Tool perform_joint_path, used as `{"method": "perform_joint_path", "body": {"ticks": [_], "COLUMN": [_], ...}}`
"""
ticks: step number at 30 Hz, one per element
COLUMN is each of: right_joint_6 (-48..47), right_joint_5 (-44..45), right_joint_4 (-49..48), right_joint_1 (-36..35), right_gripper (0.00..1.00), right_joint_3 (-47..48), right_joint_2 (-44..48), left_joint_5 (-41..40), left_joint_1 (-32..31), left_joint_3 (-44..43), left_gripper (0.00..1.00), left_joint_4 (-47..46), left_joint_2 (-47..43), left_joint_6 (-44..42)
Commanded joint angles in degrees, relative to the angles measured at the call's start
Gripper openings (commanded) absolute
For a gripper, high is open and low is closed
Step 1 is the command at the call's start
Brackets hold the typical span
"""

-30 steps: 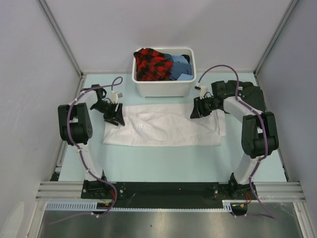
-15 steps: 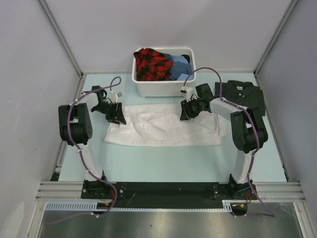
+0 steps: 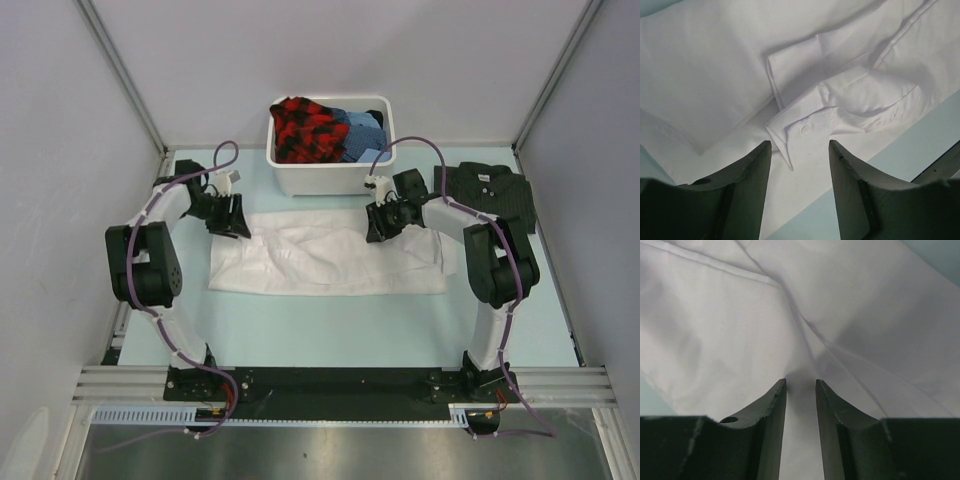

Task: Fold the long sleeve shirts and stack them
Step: Fold the shirt

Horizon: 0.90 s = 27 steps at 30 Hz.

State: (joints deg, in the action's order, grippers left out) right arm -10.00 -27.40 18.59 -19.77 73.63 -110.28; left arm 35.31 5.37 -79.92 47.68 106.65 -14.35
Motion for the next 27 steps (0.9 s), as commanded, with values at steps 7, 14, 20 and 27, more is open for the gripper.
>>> {"method": "perform_joint_path", "body": {"ticks": [7,14,20,27], "right_joint_6": [-0.1,-0.2,-0.5,0.6], "right_joint_5": [0.8,1.5,2.4,5.2], "right_joint_4": [0.2,0.3,0.3,-1.1], "right_joint_1": [-0.1,0.0,-0.1,-0.5], "right_gripper": [0.34,0.31,0.30,0.29], "right_joint_3": [1.3,0.6,-0.3,-2.5], "right_joint_2": [0.2,0.2,0.7,2.3], "left_joint_5": [-1.7,0.3,-5.0,-17.7], "left_joint_1": [-1.1,-2.0,-1.7,0.4], "left_joint_3": [-0.1,-0.2,-2.4,-6.1], "left_gripper": [0.57,0.33,0.00,0.00], "left_joint_4": [-3.0,-3.1,2.3,10.1], "left_joint_2": [3.6,5.8,3.2,2.7], "left_joint_6": [0.7,0.5,-0.2,-1.7]}}
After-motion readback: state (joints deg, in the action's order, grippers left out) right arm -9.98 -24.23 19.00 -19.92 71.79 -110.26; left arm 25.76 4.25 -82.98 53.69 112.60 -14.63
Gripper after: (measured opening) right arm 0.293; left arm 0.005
